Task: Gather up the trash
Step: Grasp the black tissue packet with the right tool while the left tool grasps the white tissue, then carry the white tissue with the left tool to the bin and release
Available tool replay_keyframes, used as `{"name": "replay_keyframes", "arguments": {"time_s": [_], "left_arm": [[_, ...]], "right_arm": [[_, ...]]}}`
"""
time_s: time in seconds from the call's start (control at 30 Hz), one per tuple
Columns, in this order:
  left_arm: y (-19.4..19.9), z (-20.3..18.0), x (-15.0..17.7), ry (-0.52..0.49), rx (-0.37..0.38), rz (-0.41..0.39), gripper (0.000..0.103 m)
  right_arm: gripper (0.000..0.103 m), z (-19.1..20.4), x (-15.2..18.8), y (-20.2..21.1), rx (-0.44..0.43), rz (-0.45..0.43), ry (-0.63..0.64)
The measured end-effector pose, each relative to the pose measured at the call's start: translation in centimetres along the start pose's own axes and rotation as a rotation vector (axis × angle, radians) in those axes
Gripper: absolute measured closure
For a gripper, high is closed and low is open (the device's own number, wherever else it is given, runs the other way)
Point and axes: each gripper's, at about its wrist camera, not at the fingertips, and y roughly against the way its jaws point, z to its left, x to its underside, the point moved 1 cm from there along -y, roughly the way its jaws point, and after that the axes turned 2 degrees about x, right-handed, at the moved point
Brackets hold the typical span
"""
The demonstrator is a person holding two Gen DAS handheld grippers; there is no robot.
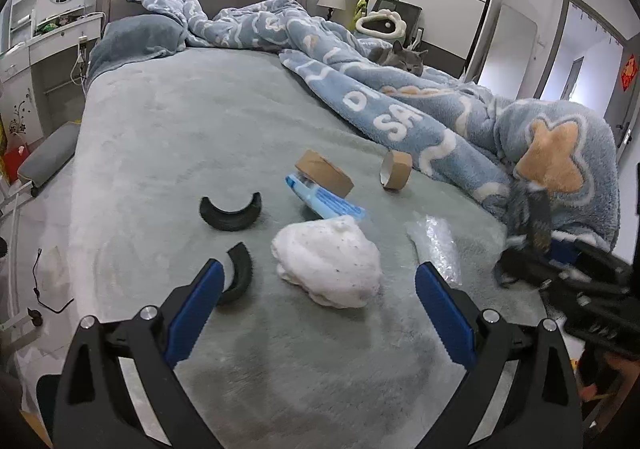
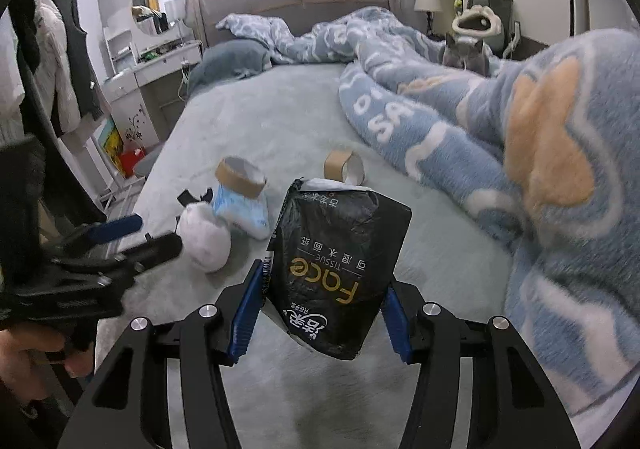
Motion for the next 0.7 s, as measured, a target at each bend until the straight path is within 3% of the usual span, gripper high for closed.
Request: {"name": "replay_keyframes", "arguments": {"time_s": [0.13, 0.3, 0.6, 0.7], "left_arm": [[-0.9, -0.2, 0.2, 0.005, 0.005, 0.01, 0.006], [-1.9, -0.1, 0.2, 0.033, 0.021, 0.018, 0.007], [-3.6, 0.1, 0.5, 0.075, 0.039, 0.061, 0.036], [-3.6, 0.3, 0.7, 0.076, 0.038, 0.067, 0.04]], "right_arm": [[0.047, -0.6, 0.0, 0.6, -0.016, -0.02, 0.011], [0.047, -1.5, -0.3, 1.4, -0.15, -0.059, -0.031], [0.047, -1.8, -0.3, 1.7, -0.218, -0.063, -0.036], [0.047, -1.7, -0.6, 1.8, -0.226, -0.065, -0.053]]}}
